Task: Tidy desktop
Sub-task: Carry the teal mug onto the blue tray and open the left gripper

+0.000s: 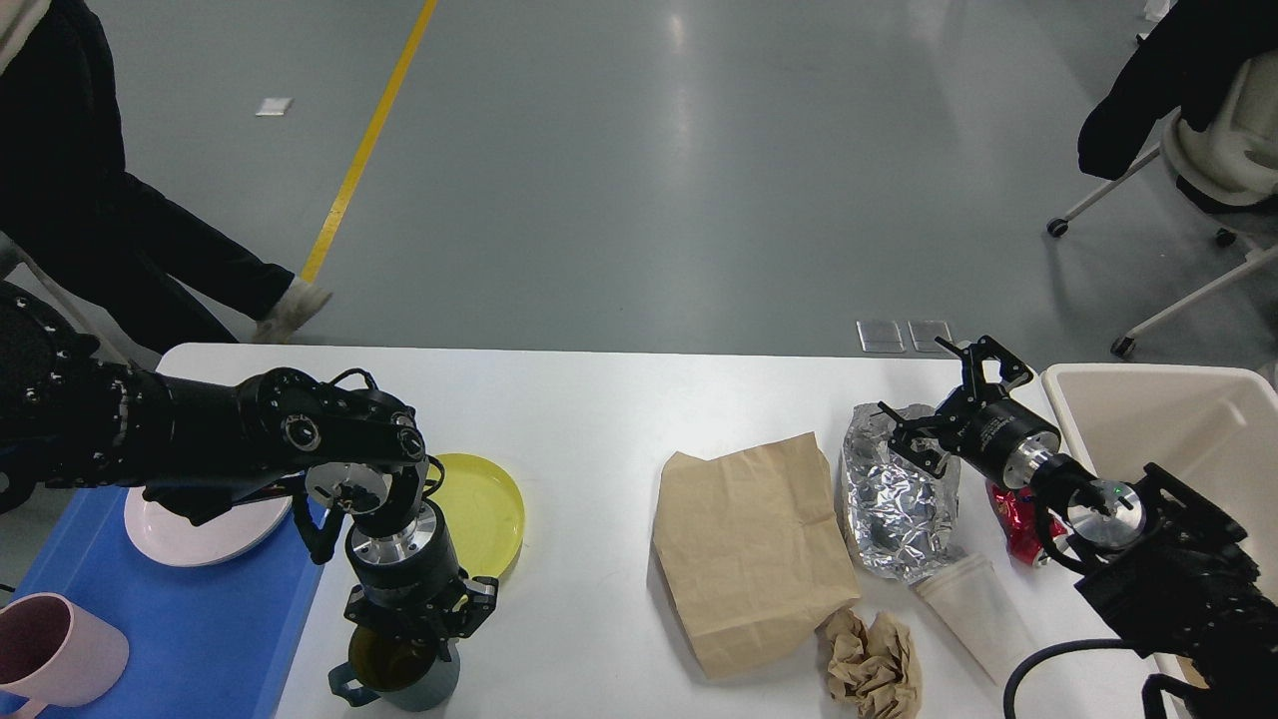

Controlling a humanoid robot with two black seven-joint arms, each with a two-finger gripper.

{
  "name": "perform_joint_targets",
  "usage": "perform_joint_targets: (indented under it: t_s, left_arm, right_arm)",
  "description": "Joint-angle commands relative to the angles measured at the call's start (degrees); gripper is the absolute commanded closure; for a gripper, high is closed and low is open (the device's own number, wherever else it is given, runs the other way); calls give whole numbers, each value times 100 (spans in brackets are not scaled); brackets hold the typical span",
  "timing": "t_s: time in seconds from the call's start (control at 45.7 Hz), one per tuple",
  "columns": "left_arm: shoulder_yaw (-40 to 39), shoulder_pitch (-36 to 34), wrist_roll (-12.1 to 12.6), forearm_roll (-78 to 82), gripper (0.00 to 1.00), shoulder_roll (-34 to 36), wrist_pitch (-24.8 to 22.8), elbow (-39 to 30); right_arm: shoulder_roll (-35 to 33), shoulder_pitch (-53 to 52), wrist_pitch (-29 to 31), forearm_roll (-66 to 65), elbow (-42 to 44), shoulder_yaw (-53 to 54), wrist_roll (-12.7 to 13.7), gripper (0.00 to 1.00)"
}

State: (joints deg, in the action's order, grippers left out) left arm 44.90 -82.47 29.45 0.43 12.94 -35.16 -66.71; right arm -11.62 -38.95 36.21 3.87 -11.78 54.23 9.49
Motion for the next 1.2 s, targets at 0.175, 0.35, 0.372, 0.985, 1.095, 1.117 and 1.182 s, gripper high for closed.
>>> perform_joint_targets:
  t_s: [0.175,0.35,0.372,0.985,1.095,1.117,1.182]
  left_arm:
    - [221,-226,-9,-174,100,50,-859,-18]
    - [590,-682,-18,-824,100,252,-1984,-123]
    - [643,-753,-27,-877,100,252,-1984,-141]
    - [1926,-1246,-202,-965,100,1456,-1984,385]
    - [1962,-1035,-194,-965,100,1553,-1984,878]
    - [1944,-956,-185,-965,100,1553,-1984,983]
    - [1900,-737,-159,-965,100,1518,-1984,1308]
  right_arm:
    - [2,2,0,0,0,0,0,0]
    - [2,-7,0,0,0,0,0,0]
    - [2,1,0,0,0,0,0,0]
    - [2,2,0,0,0,0,0,0]
    - [2,2,0,0,0,0,0,0]
    - [2,2,0,0,0,0,9,0]
    - [-7,-7,0,0,0,0,0,0]
